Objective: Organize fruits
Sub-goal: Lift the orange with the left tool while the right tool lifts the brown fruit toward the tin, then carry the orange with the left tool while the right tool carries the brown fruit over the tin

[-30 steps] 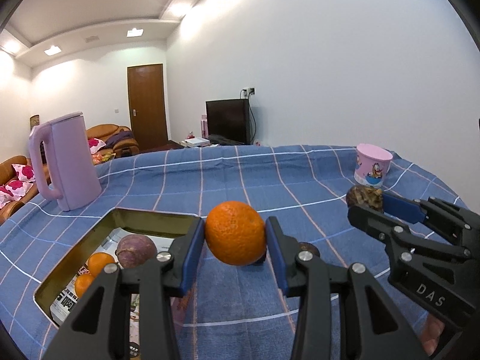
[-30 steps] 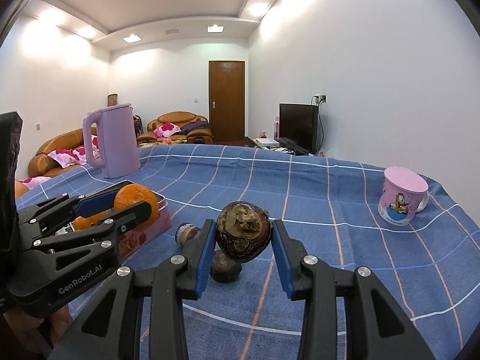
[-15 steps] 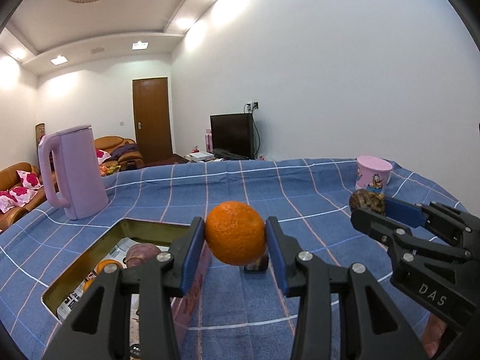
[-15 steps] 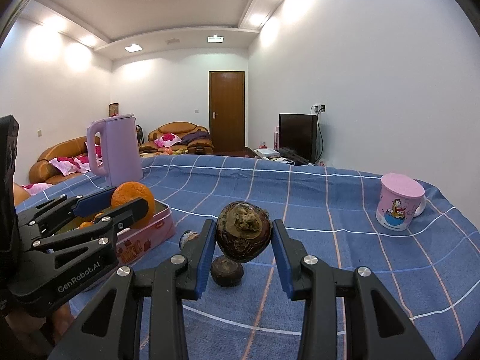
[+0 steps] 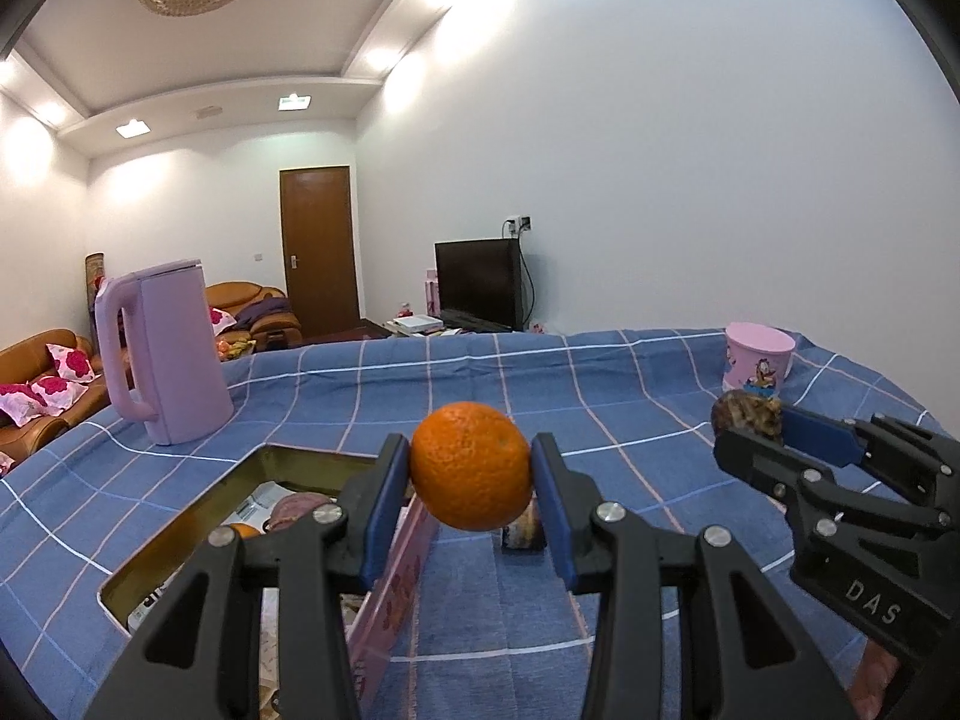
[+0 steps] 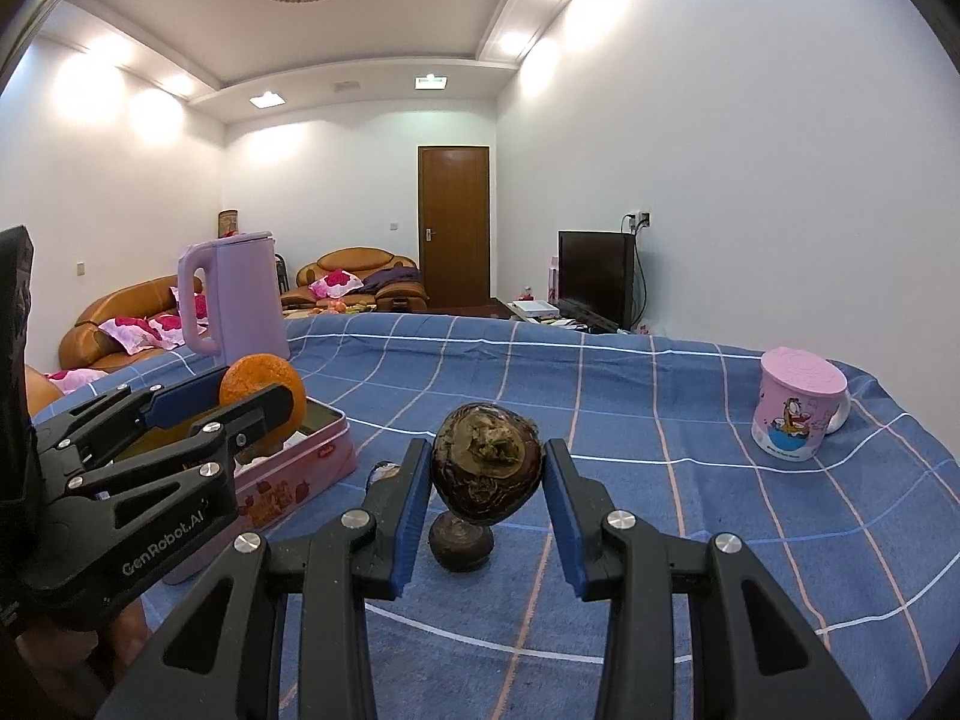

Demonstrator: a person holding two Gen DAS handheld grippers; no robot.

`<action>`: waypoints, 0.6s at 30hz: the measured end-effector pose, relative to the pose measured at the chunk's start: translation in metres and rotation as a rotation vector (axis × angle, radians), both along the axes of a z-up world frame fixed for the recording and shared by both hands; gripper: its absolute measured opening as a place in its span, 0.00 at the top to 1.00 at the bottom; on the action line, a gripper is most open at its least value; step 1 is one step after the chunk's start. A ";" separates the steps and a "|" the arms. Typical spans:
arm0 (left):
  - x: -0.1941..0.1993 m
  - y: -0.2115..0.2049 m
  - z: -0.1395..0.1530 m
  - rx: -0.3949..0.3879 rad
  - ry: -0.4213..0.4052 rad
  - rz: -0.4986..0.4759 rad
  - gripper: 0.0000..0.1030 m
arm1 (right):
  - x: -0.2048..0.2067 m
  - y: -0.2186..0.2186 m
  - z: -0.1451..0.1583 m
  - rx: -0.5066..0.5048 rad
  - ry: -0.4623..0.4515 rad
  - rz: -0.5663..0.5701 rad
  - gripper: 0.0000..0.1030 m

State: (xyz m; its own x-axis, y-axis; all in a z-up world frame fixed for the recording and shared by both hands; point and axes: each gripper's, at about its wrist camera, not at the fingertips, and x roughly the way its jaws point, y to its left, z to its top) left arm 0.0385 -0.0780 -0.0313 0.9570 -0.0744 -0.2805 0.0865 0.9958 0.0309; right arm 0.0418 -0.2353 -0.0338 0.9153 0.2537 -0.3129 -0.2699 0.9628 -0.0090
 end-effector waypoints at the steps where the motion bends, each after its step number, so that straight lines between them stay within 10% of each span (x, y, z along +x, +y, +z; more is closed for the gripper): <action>1: 0.000 0.000 0.000 -0.002 0.002 -0.001 0.58 | 0.000 0.000 0.000 0.001 0.001 -0.002 0.62; 18: 0.005 0.022 -0.004 -0.017 0.060 0.031 0.58 | 0.006 0.017 -0.001 0.012 0.020 0.019 0.62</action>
State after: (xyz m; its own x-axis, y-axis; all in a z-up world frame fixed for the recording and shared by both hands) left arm 0.0440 -0.0558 -0.0350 0.9403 -0.0506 -0.3365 0.0571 0.9983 0.0096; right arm 0.0474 -0.2182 -0.0343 0.9038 0.2751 -0.3279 -0.2885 0.9574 0.0080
